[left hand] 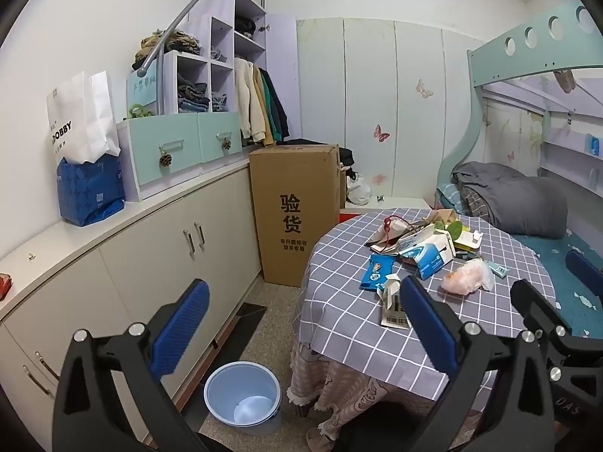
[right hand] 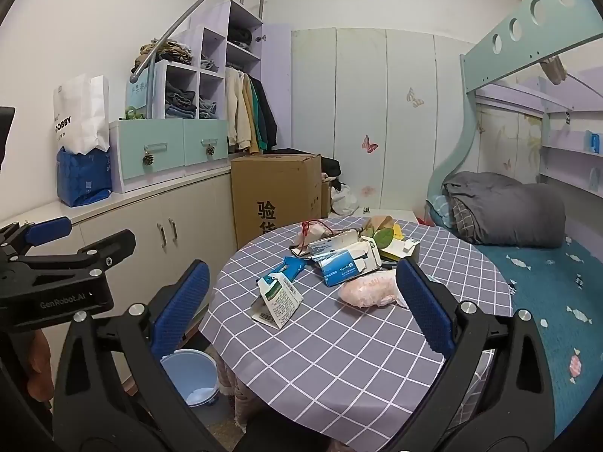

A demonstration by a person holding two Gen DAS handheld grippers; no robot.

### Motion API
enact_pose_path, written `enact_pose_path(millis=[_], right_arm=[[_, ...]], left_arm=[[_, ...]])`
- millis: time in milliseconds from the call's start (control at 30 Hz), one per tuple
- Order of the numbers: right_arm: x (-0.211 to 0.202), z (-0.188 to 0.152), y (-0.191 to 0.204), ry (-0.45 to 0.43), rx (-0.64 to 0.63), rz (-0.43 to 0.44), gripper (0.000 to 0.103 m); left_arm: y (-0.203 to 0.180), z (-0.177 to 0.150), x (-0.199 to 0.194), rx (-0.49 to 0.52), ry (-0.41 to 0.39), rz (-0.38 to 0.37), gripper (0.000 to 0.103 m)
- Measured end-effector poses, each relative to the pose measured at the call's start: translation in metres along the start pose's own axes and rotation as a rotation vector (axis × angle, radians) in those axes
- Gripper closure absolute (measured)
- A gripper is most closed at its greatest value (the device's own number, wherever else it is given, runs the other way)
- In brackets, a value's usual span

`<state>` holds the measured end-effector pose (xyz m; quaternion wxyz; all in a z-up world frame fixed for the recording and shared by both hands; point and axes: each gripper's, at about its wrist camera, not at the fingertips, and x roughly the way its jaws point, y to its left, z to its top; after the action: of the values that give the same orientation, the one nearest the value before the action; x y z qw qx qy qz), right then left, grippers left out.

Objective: Collect trash

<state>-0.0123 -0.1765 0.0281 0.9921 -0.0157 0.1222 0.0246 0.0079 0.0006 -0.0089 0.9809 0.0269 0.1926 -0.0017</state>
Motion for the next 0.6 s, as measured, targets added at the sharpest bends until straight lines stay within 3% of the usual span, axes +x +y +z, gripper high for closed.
enact_pose_path(millis=[600], right_arm=[[0.0015,0.0016,-0.0009,0.003,0.004,0.001,0.006]], left_arm=[[0.0014,-0.0030,0.0031,0.004,0.006,0.005,0.004]])
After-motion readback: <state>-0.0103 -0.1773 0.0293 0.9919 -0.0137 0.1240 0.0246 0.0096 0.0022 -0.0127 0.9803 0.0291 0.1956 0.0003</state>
